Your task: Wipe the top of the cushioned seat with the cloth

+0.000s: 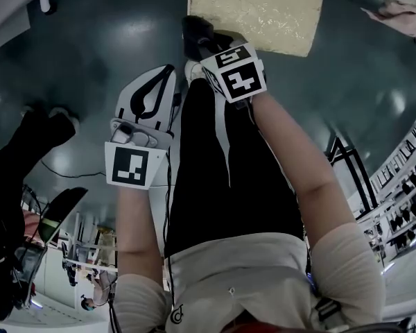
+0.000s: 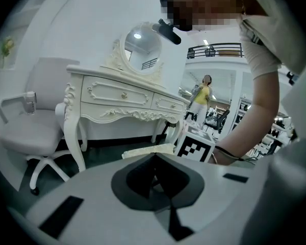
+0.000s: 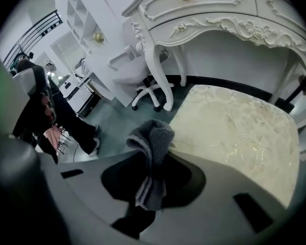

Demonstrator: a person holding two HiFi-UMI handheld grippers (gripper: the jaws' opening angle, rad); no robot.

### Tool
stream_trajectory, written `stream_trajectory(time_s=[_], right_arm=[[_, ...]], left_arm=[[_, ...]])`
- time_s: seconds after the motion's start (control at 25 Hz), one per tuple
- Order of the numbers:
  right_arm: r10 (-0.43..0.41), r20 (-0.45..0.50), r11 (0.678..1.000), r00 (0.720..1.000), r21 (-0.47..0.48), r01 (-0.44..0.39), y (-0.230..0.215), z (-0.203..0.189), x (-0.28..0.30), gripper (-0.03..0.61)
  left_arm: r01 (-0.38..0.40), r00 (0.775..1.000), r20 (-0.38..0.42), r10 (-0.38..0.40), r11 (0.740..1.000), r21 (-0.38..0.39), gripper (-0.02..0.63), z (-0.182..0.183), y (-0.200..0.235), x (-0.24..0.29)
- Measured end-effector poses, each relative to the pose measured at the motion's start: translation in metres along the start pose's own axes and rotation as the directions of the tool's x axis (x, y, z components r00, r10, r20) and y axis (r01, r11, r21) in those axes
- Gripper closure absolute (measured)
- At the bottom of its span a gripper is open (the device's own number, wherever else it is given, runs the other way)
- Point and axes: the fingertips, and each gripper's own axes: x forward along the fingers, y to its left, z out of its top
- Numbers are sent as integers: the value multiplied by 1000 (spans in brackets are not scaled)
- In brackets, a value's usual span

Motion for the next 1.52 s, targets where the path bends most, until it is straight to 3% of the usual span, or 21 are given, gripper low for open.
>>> stream_trajectory(time_s=[0.44, 0.8, 1.52], right_arm=[[-13, -10, 999, 1000, 39, 13, -32, -12, -8, 500], [-67, -9, 993, 998, 95, 68, -90, -44, -46, 499], [-169, -22, 967, 985, 190, 170, -201, -86, -105, 497]], left_arm=[[62, 998, -22, -62, 998, 4, 601, -11, -24, 15], [117, 992, -48, -115, 992, 39, 601, -8, -72, 43], [194, 979, -76, -191, 980, 35, 601, -4, -137, 115]])
